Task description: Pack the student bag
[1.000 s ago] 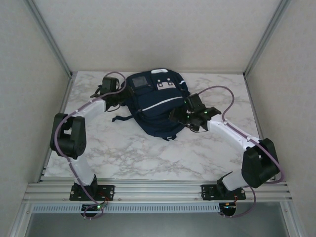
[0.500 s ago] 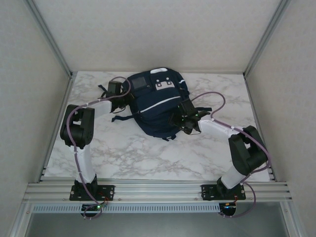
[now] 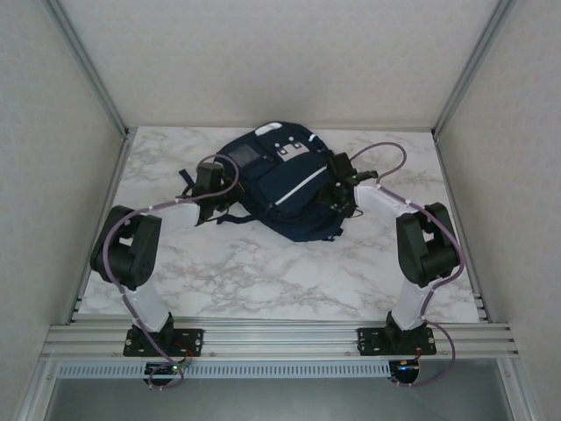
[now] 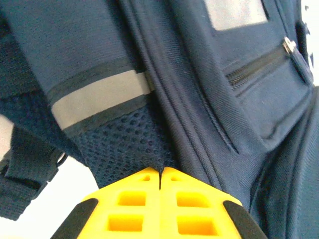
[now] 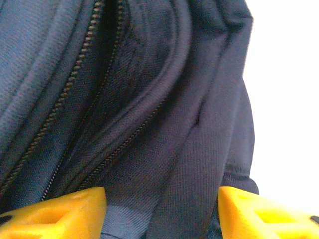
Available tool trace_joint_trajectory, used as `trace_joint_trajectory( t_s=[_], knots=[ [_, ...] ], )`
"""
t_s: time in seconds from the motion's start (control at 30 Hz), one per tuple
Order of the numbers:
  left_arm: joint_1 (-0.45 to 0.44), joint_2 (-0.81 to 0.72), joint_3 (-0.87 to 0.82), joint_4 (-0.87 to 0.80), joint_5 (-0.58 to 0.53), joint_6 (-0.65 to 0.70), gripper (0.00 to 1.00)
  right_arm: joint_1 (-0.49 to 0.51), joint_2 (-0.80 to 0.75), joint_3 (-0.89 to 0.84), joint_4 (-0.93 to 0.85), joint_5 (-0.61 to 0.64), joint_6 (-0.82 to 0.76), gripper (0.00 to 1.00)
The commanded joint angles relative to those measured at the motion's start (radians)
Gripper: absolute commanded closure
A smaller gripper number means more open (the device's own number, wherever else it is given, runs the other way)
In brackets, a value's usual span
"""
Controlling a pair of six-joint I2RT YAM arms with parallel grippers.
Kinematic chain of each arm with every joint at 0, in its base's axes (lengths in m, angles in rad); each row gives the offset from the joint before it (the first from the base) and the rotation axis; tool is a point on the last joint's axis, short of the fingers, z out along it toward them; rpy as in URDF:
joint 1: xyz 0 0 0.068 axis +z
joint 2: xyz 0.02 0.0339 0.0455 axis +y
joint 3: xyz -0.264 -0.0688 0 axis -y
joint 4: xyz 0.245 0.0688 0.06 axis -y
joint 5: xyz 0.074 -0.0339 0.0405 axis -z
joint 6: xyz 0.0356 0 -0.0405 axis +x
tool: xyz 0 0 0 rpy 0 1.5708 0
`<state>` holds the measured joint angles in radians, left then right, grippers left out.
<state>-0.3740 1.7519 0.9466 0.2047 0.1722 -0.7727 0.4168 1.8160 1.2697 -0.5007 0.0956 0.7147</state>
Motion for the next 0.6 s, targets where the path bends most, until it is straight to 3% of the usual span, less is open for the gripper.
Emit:
trace_joint_trajectory(
  t_s=[0.0, 0.23, 0.43, 0.57],
  knots=[
    [-0.092, -0.077, -0.031, -0.031, 0.033, -0.054, 1.00, -0.018, 0.041, 0.112, 0.007, 0.024, -0.048, 0.37],
    [-0.146, -0.050, -0.014, -0.012, -0.019, -0.088, 1.00, -0.023, -0.079, 0.129, -0.186, 0.130, -0.084, 0.26],
    [-0.148, -0.014, -0.003, 0.010, -0.010, -0.111, 1.00, 0.086, -0.237, 0.039, -0.209, 0.081, -0.034, 0.33],
    [-0.153, -0.018, -0.004, 0.010, -0.017, -0.106, 1.00, 0.194, -0.254, -0.014, -0.099, 0.000, 0.052, 0.43]
  ],
)
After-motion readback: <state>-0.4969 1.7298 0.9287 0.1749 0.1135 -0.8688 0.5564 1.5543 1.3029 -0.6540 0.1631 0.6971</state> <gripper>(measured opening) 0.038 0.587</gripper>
